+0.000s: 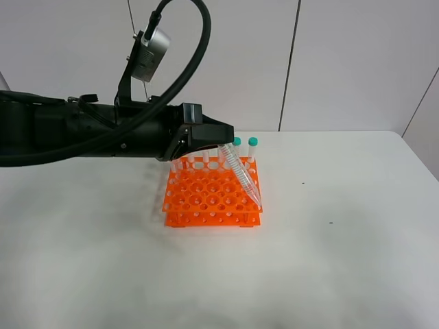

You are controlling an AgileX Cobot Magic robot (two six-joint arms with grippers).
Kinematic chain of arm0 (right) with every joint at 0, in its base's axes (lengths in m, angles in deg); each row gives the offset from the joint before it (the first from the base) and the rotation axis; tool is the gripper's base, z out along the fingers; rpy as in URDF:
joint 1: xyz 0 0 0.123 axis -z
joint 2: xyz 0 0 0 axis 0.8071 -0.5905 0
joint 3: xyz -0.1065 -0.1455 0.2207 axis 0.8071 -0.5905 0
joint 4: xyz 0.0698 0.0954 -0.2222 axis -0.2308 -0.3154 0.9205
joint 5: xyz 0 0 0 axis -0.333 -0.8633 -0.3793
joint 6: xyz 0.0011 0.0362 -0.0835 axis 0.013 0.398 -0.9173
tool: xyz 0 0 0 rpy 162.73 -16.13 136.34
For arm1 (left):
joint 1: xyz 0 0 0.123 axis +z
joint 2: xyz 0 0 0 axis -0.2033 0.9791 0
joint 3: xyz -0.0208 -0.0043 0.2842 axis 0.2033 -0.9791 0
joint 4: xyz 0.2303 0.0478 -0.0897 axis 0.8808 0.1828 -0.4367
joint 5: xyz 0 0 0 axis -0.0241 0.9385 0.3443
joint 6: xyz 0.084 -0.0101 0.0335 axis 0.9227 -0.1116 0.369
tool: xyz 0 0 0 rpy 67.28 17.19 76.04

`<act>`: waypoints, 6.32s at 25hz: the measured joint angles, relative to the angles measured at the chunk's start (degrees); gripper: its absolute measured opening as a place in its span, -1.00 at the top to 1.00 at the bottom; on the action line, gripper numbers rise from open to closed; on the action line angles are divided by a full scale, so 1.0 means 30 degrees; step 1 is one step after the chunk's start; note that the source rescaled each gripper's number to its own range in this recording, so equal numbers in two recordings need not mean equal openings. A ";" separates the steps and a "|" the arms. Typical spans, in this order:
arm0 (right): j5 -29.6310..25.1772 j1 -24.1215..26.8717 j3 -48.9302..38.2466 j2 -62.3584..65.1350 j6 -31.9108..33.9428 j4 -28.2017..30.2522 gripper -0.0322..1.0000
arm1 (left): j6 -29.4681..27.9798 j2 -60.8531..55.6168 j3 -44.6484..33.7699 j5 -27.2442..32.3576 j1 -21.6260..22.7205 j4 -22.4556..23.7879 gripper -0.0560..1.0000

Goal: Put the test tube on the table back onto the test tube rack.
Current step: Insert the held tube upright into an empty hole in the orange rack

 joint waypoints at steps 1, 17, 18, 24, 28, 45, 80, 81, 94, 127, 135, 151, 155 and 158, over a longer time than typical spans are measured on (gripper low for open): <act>0.0000 0.0000 0.0000 0.0000 0.0000 0.0000 -1.00 | 0.0000 -0.0150 0.0000 0.0000 0.0000 0.0000 0.87; 0.0000 0.0000 0.0000 0.0000 0.0000 -0.0055 -1.00 | -0.8288 -0.5509 0.0000 -0.6803 -0.0952 1.3766 0.87; 0.0000 0.0000 0.0000 0.0000 0.0000 -0.0055 -1.00 | -1.0140 -0.5823 0.0000 -0.7555 -0.1306 1.6472 0.87; 0.0000 0.0000 0.0000 0.0000 0.0000 -0.0055 -1.00 | -1.8224 -0.6097 0.0000 -0.9143 -0.3157 2.9011 0.87; 0.0000 0.0000 0.0000 0.0000 0.0000 -0.0055 -1.00 | -1.9655 -0.5069 0.0000 -1.1306 -0.2817 3.1665 0.87; 0.0000 0.0000 0.0000 0.0000 0.0000 -0.0057 -1.00 | -2.0791 -0.0441 0.0241 -1.3504 -0.1928 3.2632 0.87; 0.0000 0.0000 0.0000 0.0000 0.0059 -0.0074 -1.00 | -2.1002 0.7274 0.4423 -1.6031 0.0518 3.2390 0.87; 0.0000 0.0000 0.0000 0.0000 0.0055 -0.0074 -1.00 | -2.1002 0.7274 0.4332 -1.6130 0.0518 3.2390 0.87; 0.0000 0.0000 0.0000 0.0000 0.0055 -0.0091 -1.00 | -2.1002 0.7877 0.3665 -1.7046 0.0518 3.2390 0.87; 0.0000 0.0000 0.0000 0.0000 0.0055 -0.0132 -1.00 | -2.2627 0.7385 0.3747 -1.6273 0.0286 3.2347 0.87; 0.0000 0.0000 0.0000 0.0000 0.0055 -0.0132 -1.00 | -2.2627 0.8131 0.3747 -1.6627 0.0286 3.2347 0.87; 0.0000 0.0000 0.0000 0.0000 0.0055 -0.0132 -1.00 | -2.2627 0.8792 0.3747 -1.6826 0.0286 3.2347 0.87; 0.0000 0.0000 0.0000 0.0000 0.0055 -0.0132 -1.00 | -2.2627 0.9265 0.3747 -1.7129 0.0286 3.2347 0.87; 0.0000 0.0000 0.0000 0.0000 0.0055 -0.0132 -1.00 | -2.2627 0.9588 0.3747 -1.7277 0.0286 3.2347 0.87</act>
